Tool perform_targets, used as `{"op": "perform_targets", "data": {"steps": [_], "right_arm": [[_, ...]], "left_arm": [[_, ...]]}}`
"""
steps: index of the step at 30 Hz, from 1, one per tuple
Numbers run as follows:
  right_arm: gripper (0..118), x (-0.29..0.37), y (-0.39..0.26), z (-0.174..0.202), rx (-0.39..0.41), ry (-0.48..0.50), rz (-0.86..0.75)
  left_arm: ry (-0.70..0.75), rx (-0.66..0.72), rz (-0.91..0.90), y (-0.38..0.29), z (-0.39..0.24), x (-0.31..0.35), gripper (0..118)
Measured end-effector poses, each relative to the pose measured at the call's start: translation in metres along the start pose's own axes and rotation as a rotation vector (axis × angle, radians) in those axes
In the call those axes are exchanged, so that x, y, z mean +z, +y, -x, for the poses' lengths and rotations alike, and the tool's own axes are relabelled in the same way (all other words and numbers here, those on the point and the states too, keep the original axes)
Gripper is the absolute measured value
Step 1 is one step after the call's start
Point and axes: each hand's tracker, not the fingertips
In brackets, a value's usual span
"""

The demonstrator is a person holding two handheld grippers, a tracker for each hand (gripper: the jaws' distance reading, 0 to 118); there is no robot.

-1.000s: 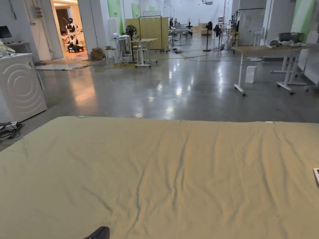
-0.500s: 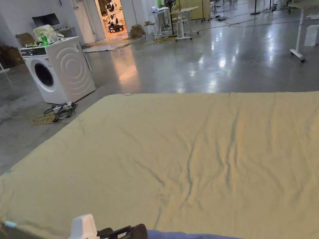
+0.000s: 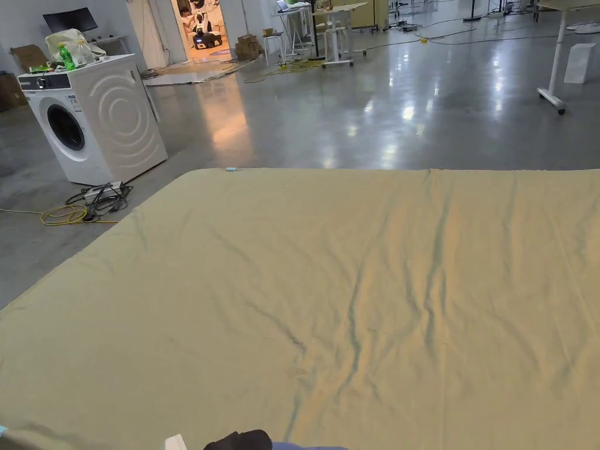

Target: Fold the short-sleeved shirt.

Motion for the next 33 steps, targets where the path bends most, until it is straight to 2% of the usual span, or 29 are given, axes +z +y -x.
{"op": "perform_targets", "data": {"steps": [2, 4, 5, 6, 7, 8, 9, 12, 14, 17, 19, 20, 23, 25, 28, 29, 33], "right_arm": [[0, -0.002, 0.0, 0.004, 0.013, 0.005, 0.013], [0, -0.005, 0.0, 0.009, 0.033, 0.01, 0.023], [0, -0.006, 0.001, 0.01, 0.04, 0.011, 0.027], [0, -0.006, 0.0, 0.012, 0.048, 0.012, 0.031], [0, -0.007, 0.0, 0.014, 0.057, 0.013, 0.035], [0, -0.008, 0.0, 0.015, 0.064, 0.014, 0.038], [0, -0.009, 0.0, 0.016, 0.071, 0.019, 0.043], [0, -0.01, -0.001, 0.018, 0.086, 0.023, 0.058], [0, -0.01, -0.001, 0.018, 0.093, 0.024, 0.063], [0, -0.012, -0.001, 0.017, 0.095, 0.033, 0.067], [0, -0.011, -0.001, 0.016, 0.105, 0.029, 0.062], [0, -0.01, -0.001, 0.015, 0.104, 0.03, 0.058], [0, -0.008, -0.005, 0.009, 0.076, 0.035, 0.049], [0, -0.008, -0.009, 0.005, 0.05, 0.033, 0.049], [0, -0.004, -0.012, 0.003, 0.036, 0.029, 0.044], [0, -0.002, -0.012, 0.002, 0.036, 0.026, 0.041], [0, 0.007, -0.014, -0.002, 0.035, 0.012, 0.025]], "left_arm": [[-0.025, 0.002, 0.068, -0.016, -0.022, -0.005, 90], [0.001, -0.054, 0.1, -0.026, -0.033, -0.014, 82], [0.02, -0.061, 0.104, -0.026, -0.026, -0.02, 73], [0.042, -0.053, 0.113, -0.029, -0.029, -0.022, 53], [0.087, -0.072, 0.112, -0.033, -0.032, -0.024, 27], [0.116, -0.095, 0.117, -0.037, -0.036, -0.026, 10], [0.116, -0.101, 0.119, -0.009, -0.031, -0.011, 10], [0.096, -0.129, 0.039, -0.012, -0.048, 0.001, 9], [0.038, -0.079, 0.023, 0.0, -0.042, 0.007, 8], [0.144, -0.173, -0.034, 0.017, -0.059, 0.019, 8], [0.175, -0.136, -0.079, 0.044, -0.062, 0.035, 8], [0.216, -0.177, -0.121, 0.055, -0.071, 0.044, 8], [0.3, -0.323, -0.082, 0.061, -0.095, 0.039, 8], [0.258, -0.382, -0.065, 0.061, -0.105, 0.034, 8], [0.189, -0.388, -0.056, 0.037, -0.133, 0.014, 8], [0.174, -0.425, -0.032, 0.041, -0.121, 0.009, 8], [0.165, -0.576, 0.11, -0.023, -0.143, -0.054, 8]]}}
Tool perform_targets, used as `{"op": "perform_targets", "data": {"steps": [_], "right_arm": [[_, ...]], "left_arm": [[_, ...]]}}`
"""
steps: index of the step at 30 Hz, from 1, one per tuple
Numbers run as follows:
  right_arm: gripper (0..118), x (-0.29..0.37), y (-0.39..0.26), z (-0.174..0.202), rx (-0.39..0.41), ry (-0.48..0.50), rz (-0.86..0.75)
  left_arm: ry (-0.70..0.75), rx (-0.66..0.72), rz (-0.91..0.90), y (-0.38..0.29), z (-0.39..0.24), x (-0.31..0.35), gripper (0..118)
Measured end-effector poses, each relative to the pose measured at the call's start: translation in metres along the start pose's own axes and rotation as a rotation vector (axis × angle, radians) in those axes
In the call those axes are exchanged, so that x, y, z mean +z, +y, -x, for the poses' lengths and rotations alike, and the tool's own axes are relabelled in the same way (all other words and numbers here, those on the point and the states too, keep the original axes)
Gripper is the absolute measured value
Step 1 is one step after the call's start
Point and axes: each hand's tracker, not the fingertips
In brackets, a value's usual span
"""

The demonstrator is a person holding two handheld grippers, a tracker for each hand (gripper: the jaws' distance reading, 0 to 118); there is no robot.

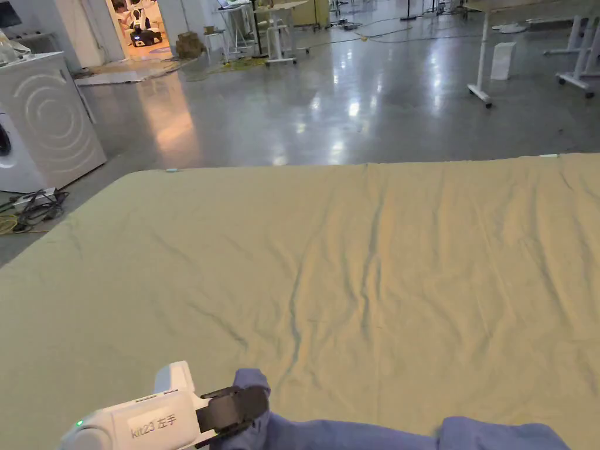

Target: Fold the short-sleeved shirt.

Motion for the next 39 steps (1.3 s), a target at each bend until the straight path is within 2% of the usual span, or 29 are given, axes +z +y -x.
{"op": "perform_targets", "data": {"steps": [3, 4, 9, 10, 11, 14, 15, 17, 19, 20, 22, 23, 24, 28, 30, 31, 32, 35, 37, 39], "right_arm": [[0, 0.01, -0.003, -0.004, -0.018, -0.015, -0.015], [0, 0.015, -0.004, -0.005, -0.02, -0.025, -0.02], [0, 0.036, -0.018, -0.017, -0.001, -0.11, -0.005], [0, 0.038, -0.022, -0.019, 0.003, -0.123, 0.01], [0, 0.04, -0.025, -0.021, 0.002, -0.127, 0.02], [0, 0.042, -0.034, -0.03, -0.021, -0.133, 0.032], [0, 0.043, -0.035, -0.031, -0.03, -0.136, 0.032], [0, 0.042, -0.04, -0.036, -0.06, -0.135, 0.027], [0, 0.041, -0.042, -0.039, -0.089, -0.13, 0.021], [0, 0.039, -0.043, -0.039, -0.101, -0.128, 0.018], [0, 0.039, -0.038, -0.036, -0.114, -0.123, 0.018], [0, 0.038, -0.038, -0.035, -0.113, -0.123, 0.019], [0, 0.037, -0.037, -0.033, -0.108, -0.124, 0.021], [0, 0.038, -0.034, -0.028, -0.06, -0.125, 0.033], [0, 0.038, -0.034, -0.028, -0.053, -0.129, 0.038], [0, 0.038, -0.034, -0.028, -0.054, -0.13, 0.04], [0, 0.037, -0.034, -0.028, -0.056, -0.131, 0.042], [0, 0.036, -0.031, -0.025, -0.062, -0.129, 0.041], [0, 0.033, -0.031, -0.025, -0.066, -0.116, 0.045], [0, 0.031, -0.03, -0.022, -0.047, -0.118, 0.052]], "left_arm": [[0.026, -0.065, 0.086, -0.025, -0.025, -0.053, 8], [0.021, -0.077, 0.13, -0.042, -0.061, -0.073, 8], [0.047, -0.08, 0.21, -0.074, -0.095, -0.129, 8], [0.054, -0.091, 0.225, -0.076, -0.098, -0.136, 9], [0.061, -0.1, 0.232, -0.077, -0.102, -0.14, 16], [-0.007, -0.124, 0.169, -0.067, -0.111, -0.127, 91], [-0.027, -0.115, 0.129, -0.064, -0.112, -0.12, 109], [-0.056, -0.067, 0.053, -0.052, -0.112, -0.093, 106], [-0.047, 0.003, -0.005, -0.05, -0.104, -0.08, 95], [-0.025, 0.036, -0.025, -0.048, -0.093, -0.074, 86], [0.008, 0.092, -0.009, -0.058, -0.081, -0.08, 48], [0.024, 0.129, 0.035, -0.066, -0.076, -0.088, 23], [0.029, 0.162, 0.075, -0.071, -0.063, -0.096, 8], [-0.109, 0.25, 0.221, -0.109, -0.047, -0.138, 8], [-0.073, 0.227, 0.265, -0.128, -0.054, -0.154, 8], [-0.011, 0.183, 0.238, -0.136, -0.057, -0.159, 7], [-0.015, 0.185, 0.185, -0.134, -0.055, -0.162, 5], [-0.021, 0.202, 0.208, -0.125, -0.057, -0.158, 5], [-0.039, 0.152, 0.199, -0.111, -0.064, -0.143, 6], [-0.056, 0.099, 0.058, -0.095, -0.06, -0.118, 13]]}}
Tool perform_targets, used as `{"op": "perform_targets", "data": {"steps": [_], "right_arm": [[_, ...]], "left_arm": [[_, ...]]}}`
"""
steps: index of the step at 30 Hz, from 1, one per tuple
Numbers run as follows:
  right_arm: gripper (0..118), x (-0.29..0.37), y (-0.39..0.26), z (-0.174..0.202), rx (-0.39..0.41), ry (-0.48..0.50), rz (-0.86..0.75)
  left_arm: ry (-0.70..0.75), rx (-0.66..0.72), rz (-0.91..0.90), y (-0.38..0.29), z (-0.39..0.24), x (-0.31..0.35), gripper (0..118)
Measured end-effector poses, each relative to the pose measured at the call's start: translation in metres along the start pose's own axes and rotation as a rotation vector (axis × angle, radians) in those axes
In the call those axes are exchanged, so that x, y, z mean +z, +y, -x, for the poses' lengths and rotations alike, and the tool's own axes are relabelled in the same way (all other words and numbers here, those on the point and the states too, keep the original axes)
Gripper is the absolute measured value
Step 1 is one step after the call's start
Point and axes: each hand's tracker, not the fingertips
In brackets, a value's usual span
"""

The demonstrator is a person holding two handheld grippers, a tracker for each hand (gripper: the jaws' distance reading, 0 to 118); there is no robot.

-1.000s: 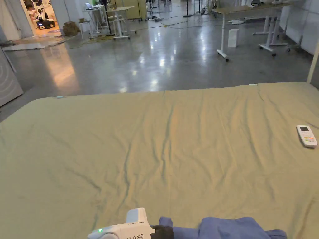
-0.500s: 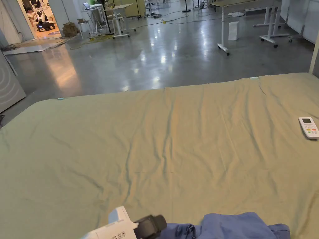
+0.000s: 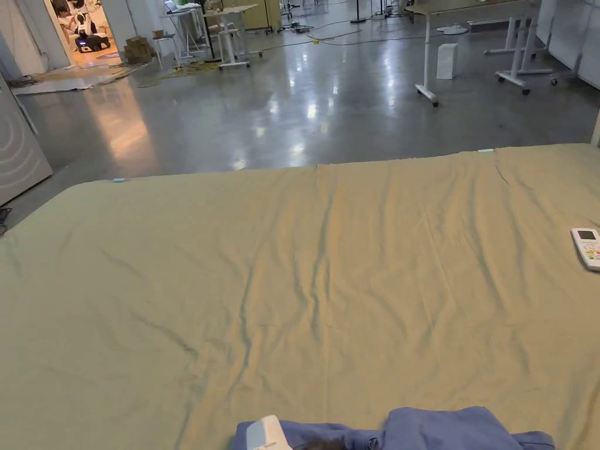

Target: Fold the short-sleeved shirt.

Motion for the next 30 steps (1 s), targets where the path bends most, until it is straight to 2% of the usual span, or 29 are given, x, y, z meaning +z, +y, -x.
{"op": "perform_targets", "data": {"steps": [1, 2, 3, 4, 5, 7, 10, 12, 13, 14, 17, 18, 20, 21, 22, 23, 27, 30], "right_arm": [[0, 0.0, 0.001, 0.002, 0.01, -0.002, -0.002], [0, -0.001, 0.001, 0.001, 0.009, 0.006, -0.002], [0, -0.003, 0.002, 0.001, 0.004, 0.019, 0.0], [0, -0.004, 0.002, 0.001, 0.0, 0.029, -0.001], [0, -0.006, 0.002, 0.002, 0.001, 0.032, -0.001], [0, -0.009, 0.002, 0.003, 0.007, 0.031, -0.001], [0, -0.009, 0.002, 0.004, 0.002, 0.035, -0.004], [0, -0.009, 0.002, 0.004, 0.0, 0.044, -0.002], [0, -0.009, 0.002, 0.005, 0.006, 0.046, 0.003], [0, -0.008, 0.002, 0.006, 0.02, 0.043, 0.009], [0, -0.005, 0.002, 0.005, 0.03, 0.033, 0.016], [0, -0.004, 0.0, 0.003, 0.025, 0.031, 0.017], [0, -0.001, -0.002, 0.0, 0.01, 0.029, 0.013], [0, 0.0, -0.002, -0.001, 0.005, 0.029, 0.012], [0, 0.001, -0.002, 0.0, 0.004, 0.024, 0.01], [0, 0.003, -0.002, 0.001, 0.004, 0.011, 0.004], [0, 0.005, -0.005, -0.005, -0.025, 0.015, 0.001], [0, 0.004, -0.005, -0.006, -0.027, 0.019, 0.002]], "left_arm": [[-0.032, 0.011, -0.035, 0.01, -0.003, 0.018, 24], [-0.05, 0.038, -0.05, 0.023, 0.004, 0.03, 46], [-0.053, 0.062, -0.056, 0.035, 0.01, 0.038, 81], [-0.041, 0.073, -0.038, 0.046, 0.019, 0.048, 105], [-0.034, 0.082, -0.043, 0.056, 0.031, 0.059, 117], [-0.012, 0.092, -0.074, 0.069, 0.05, 0.077, 118], [0.004, 0.198, 0.009, 0.076, 0.085, 0.086, 118], [-0.006, 0.303, 0.064, 0.07, 0.103, 0.08, 117], [-0.012, 0.343, 0.089, 0.056, 0.072, 0.079, 114], [-0.025, 0.368, 0.083, 0.048, 0.075, 0.074, 106], [-0.085, 0.418, 0.041, 0.027, 0.08, 0.058, 51], [-0.096, 0.432, 0.068, 0.022, 0.077, 0.052, 45], [-0.02, 0.376, 0.099, 0.012, 0.064, 0.041, 42], [-0.02, 0.374, 0.087, 0.016, 0.062, 0.037, 24], [-0.04, 0.436, 0.08, 0.015, 0.063, 0.038, 16], [-0.056, 0.472, 0.061, 0.014, 0.062, 0.042, 15], [-0.069, 0.345, 0.018, 0.032, 0.069, 0.073, 12], [-0.102, 0.384, -0.045, 0.041, 0.064, 0.107, 11]]}}
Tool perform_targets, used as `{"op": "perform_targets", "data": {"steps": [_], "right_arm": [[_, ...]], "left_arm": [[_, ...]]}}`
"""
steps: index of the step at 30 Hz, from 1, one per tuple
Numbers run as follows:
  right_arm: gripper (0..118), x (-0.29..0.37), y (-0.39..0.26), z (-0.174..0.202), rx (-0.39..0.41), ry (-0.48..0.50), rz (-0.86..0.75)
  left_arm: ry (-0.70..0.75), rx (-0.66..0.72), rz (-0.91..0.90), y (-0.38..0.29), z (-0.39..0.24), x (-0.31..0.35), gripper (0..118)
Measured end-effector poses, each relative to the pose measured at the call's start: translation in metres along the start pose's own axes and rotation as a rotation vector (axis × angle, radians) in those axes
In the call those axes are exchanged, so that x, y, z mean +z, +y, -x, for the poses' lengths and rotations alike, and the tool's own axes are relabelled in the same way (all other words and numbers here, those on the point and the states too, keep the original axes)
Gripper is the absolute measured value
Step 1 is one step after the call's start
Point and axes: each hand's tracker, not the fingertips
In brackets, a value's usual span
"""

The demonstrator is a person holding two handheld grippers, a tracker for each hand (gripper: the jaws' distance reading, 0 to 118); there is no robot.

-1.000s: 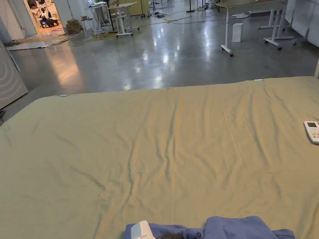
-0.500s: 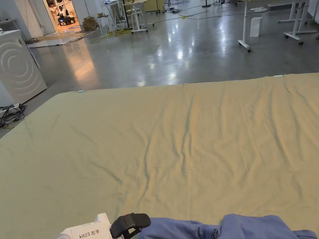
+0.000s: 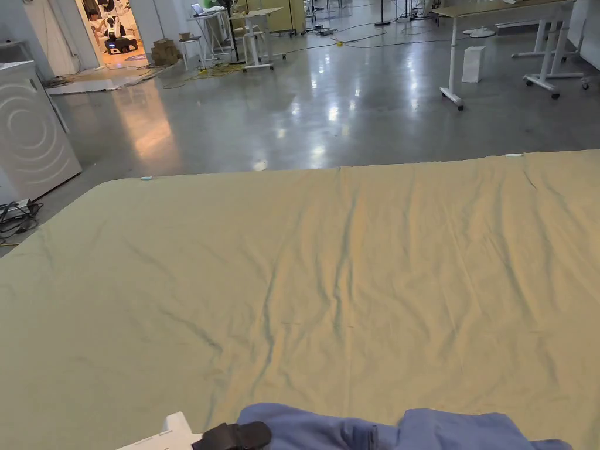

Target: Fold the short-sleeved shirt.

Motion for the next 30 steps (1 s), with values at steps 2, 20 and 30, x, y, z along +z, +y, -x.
{"op": "perform_targets", "data": {"steps": [2, 20, 30], "right_arm": [[0, -0.001, 0.0, 0.0, 0.0, 0.01, -0.005], [0, 0.02, -0.011, -0.009, -0.054, -0.053, -0.045], [0, 0.032, -0.036, -0.032, -0.112, -0.135, 0.002]], "left_arm": [[0.081, -0.076, -0.068, 0.008, -0.009, 0.025, 11], [0.126, -0.541, 0.2, -0.105, -0.131, -0.167, 11], [-0.072, -0.454, 0.128, -0.123, -0.136, -0.171, 101]]}}
